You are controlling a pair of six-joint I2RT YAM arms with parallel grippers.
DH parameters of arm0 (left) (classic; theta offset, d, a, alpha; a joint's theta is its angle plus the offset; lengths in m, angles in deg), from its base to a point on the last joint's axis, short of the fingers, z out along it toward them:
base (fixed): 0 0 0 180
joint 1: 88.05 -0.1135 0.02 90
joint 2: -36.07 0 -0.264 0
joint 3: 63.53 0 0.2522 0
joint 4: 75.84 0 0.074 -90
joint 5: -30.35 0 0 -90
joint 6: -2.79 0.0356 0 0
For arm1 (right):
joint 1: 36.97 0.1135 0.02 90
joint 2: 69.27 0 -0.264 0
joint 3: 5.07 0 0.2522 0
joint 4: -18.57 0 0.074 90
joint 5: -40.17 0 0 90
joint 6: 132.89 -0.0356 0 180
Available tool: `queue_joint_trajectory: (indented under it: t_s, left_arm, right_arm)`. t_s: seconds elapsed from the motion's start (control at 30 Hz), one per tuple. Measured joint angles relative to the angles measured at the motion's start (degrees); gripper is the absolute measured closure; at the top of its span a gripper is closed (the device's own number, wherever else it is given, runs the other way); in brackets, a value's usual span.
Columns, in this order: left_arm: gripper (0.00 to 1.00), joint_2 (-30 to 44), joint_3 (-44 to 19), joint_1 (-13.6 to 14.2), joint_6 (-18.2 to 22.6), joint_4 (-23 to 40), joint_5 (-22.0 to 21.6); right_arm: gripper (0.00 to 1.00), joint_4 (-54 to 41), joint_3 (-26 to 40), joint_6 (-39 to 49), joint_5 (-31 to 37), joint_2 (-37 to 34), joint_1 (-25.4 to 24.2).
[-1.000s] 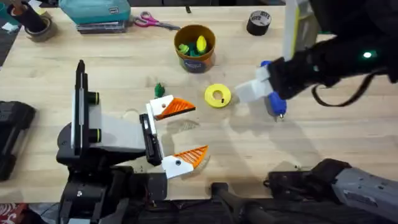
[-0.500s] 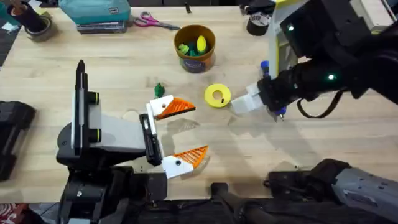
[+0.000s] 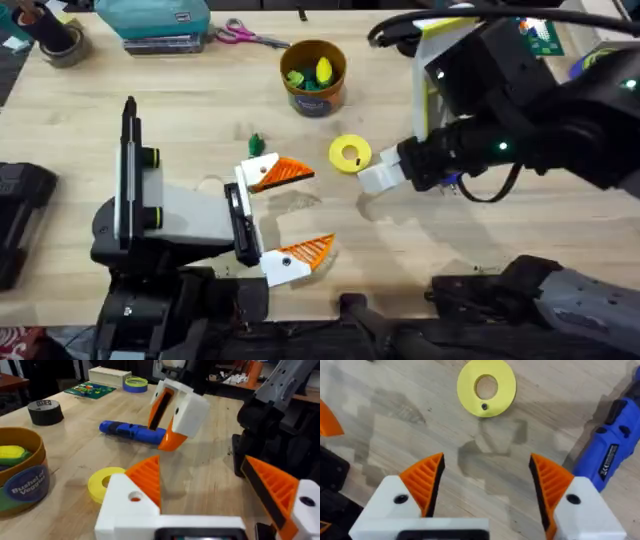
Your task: Pick up the gripper from the table and insert it into the empty holder that is missing its gripper. Then pick up a screw, insert it into the mounting hole, and use the screwdriver to tighten it. Finally, clean up the table by picking up the vegetable and placing it into the bucket.
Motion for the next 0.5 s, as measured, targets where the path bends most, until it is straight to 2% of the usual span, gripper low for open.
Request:
queue_joint_trajectory:
  t_s: [0.5]
  left_arm:
    - [0.016,-0.02,0.00,0.00,-0.02,0.00,0.00]
  right_arm:
    - [0.005,3.35,-3.33,-0.76,0.00,-0.02,0.06]
